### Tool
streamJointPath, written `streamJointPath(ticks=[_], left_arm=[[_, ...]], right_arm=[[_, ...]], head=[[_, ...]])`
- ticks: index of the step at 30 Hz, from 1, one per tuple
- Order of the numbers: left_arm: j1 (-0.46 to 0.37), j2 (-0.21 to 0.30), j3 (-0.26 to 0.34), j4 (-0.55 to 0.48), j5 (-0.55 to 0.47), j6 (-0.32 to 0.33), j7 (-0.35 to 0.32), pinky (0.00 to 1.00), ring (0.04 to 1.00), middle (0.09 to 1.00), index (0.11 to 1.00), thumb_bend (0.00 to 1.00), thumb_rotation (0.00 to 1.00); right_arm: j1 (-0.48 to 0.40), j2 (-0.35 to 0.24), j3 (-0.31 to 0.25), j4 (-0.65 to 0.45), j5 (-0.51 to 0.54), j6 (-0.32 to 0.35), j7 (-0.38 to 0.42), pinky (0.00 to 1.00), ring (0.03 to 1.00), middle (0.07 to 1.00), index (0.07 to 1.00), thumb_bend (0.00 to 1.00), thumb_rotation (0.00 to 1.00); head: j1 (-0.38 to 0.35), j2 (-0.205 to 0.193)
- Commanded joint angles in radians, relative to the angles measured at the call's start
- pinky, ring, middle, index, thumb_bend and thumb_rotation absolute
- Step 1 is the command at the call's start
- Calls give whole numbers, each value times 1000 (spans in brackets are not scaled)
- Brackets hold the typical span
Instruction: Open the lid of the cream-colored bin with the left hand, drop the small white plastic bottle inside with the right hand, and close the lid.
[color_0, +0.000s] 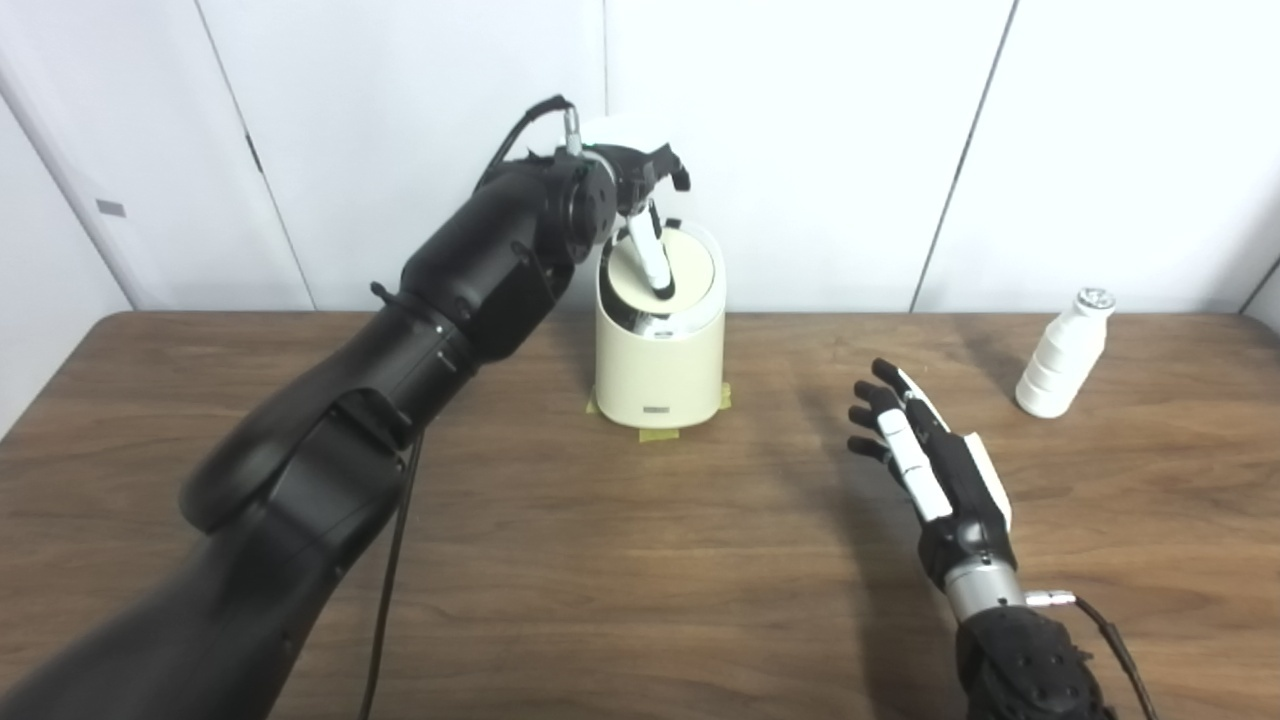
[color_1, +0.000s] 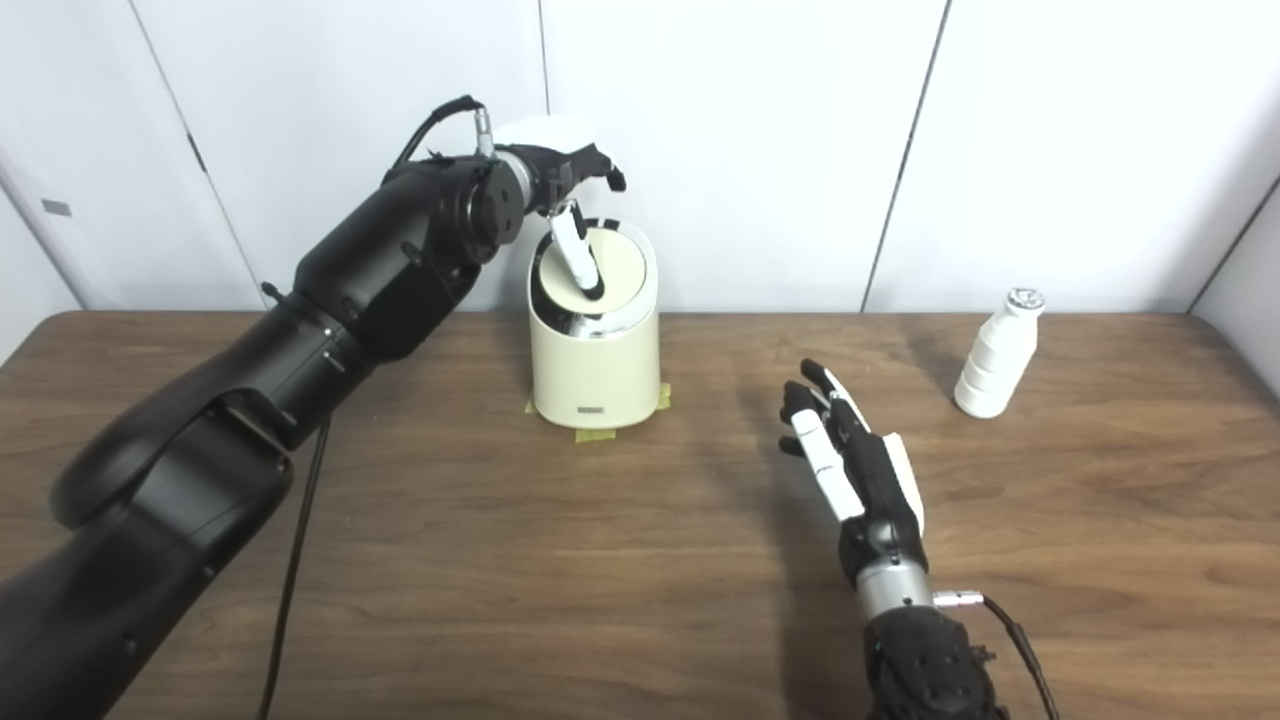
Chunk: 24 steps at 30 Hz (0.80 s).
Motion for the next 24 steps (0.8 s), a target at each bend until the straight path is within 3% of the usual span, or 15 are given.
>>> streamJointPath(ticks=[1, 7, 10, 11, 13, 19, 24], left_arm=[[-65, 7, 5, -12, 23, -27, 30, 727, 920, 953, 883, 1000, 96], [-56, 4, -11, -9, 47, -52, 36, 658, 859, 923, 874, 1000, 89], [-51, 5, -19, -12, 55, -54, 31, 778, 892, 920, 874, 1000, 87], [-49, 4, -22, -13, 59, -55, 29, 863, 911, 921, 878, 1000, 77], [-44, 5, -31, -15, 69, -59, 25, 911, 923, 920, 881, 1000, 69], [-28, 2, -57, -30, 102, -67, 11, 807, 884, 899, 879, 1000, 71], [-19, -6, -58, -30, 109, -67, -3, 907, 926, 917, 899, 992, 70]], right_arm=[[-40, 5, 0, -28, -1, -32, -1, 766, 840, 872, 911, 518, 834], [-39, 9, -3, -31, 6, -35, -1, 767, 840, 870, 909, 518, 822], [-38, 8, -3, -36, 4, -33, -1, 775, 844, 874, 912, 519, 821], [-38, 7, -3, -37, 2, -34, -2, 774, 843, 874, 911, 522, 826], [-38, 5, -2, -38, -3, -34, -2, 774, 843, 873, 911, 526, 830], [-39, 7, -7, -42, 4, -29, 0, 763, 835, 867, 904, 531, 831], [-37, 11, -9, -49, 16, -25, 3, 775, 844, 875, 909, 547, 822]], head=[[1, 1], [0, 3], [2, 6], [1, 9], [2, 9], [4, 14], [2, 18]])
